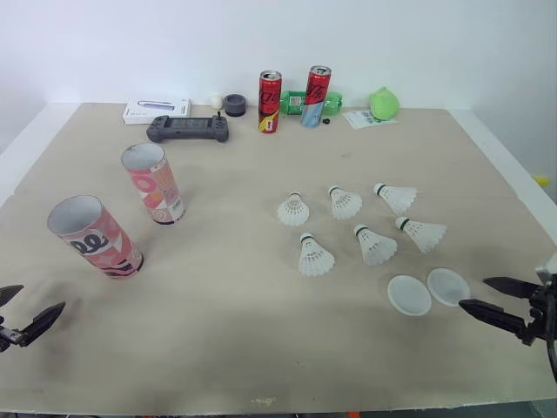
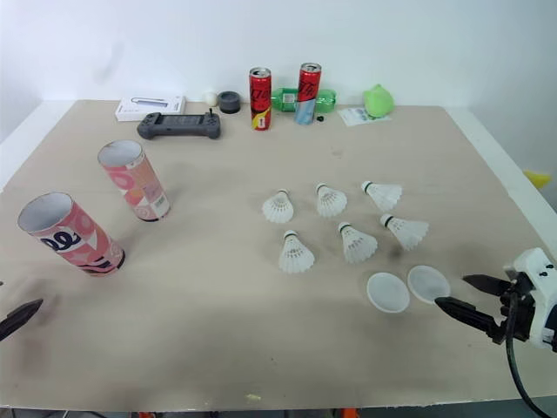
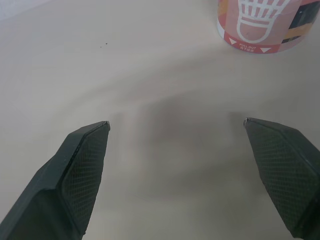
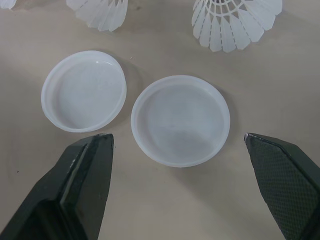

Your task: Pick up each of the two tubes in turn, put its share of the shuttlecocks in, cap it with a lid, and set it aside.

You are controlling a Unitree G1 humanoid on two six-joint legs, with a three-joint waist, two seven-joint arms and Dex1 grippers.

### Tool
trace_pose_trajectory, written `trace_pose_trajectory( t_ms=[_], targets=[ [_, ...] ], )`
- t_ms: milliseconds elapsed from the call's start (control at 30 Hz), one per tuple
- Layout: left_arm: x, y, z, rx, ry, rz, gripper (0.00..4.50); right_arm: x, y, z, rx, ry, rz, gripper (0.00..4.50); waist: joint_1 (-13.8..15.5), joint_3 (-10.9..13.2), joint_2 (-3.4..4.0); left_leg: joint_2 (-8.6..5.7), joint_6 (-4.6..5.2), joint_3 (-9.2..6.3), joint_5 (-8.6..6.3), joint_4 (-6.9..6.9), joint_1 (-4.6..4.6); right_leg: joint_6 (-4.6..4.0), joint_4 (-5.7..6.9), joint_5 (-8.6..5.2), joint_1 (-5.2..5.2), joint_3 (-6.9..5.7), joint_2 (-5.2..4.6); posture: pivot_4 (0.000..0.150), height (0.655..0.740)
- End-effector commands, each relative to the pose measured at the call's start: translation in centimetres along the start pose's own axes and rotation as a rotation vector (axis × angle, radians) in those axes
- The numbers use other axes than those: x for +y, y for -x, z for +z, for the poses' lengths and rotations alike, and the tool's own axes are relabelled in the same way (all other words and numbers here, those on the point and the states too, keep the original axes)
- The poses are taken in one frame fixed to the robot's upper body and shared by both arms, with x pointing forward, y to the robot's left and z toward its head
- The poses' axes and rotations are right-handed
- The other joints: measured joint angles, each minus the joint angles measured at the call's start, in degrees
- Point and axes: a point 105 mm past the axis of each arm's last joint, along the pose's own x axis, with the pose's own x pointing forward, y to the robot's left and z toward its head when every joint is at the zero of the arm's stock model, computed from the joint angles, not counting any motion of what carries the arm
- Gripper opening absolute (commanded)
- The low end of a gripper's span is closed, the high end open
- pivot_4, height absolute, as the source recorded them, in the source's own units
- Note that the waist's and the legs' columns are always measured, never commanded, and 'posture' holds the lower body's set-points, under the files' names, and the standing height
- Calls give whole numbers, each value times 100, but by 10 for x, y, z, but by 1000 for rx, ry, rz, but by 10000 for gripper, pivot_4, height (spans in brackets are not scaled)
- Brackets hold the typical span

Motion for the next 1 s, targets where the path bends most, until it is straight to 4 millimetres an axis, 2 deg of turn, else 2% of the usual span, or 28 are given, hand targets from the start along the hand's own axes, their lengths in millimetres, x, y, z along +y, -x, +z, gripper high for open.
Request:
trace_pose_trajectory(
  t_ms=[33, 233, 567, 700, 733, 800, 867, 1000],
  targets=[
    [10, 6, 9, -14, -18, 38, 44417, -1, 4, 7, -18, 23, -4, 44921, 0, 0, 0, 0, 0, 0, 0, 0, 0, 0, 0, 0, 0, 0, 0, 1500, 7400],
    [15, 4, 12, -5, -10, 72, 44417, -3, 6, 6, -20, 17, -9, 44921, 0, -1, 1, 0, 0, 0, 0, 1, 2, 0, 1, 0, 2, 0, 0, 1500, 7400],
    [12, 2, 17, -7, -15, 70, 44417, -4, 6, 4, -26, 9, -8, 44921, 0, -2, 2, 0, 0, 0, 0, 3, 6, 0, 3, 1, 6, 0, 0, 1500, 7400],
    [8, 0, 32, -93, 16, 51, 44417, 0, 8, 22, -106, 23, 21, 44921, 0, -2, 2, 0, 0, -1, 0, 6, 7, 1, 5, 1, 8, 0, 0, 1500, 7400],
    [5, 0, 36, -120, 24, 45, 44417, 6, 8, 36, -149, 32, 49, 44921, 0, -2, 4, 0, 1, -1, 0, 7, 8, 0, 6, 3, 10, 0, 0, 1500, 7400],
    [-7, -3, 44, -202, 50, 45, 44417, 41, 0, 84, -285, 89, 189, 44921, -20, -8, 26, 0, 1, 0, 1, 9, 8, -1, 7, 6, 11, 0, 0, 1500, 7400],
    [-20, -10, 48, -255, 74, 50, 44417, 75, -9, 115, -367, 137, 310, 44921, -66, -12, 46, 1, 1, 9, 1, 10, 16, 3, 9, 14, 13, 7, 0, 1500, 7400],
    [-38, -28, 48, -309, 95, 93, 44417, 127, -27, 140, -430, 210, 452, 44921, -25, -27, 15, 5, 20, -43, 15, 9, 24, 17, 10, 20, 36, 1, 31, 1500, 7400]
  ],
)
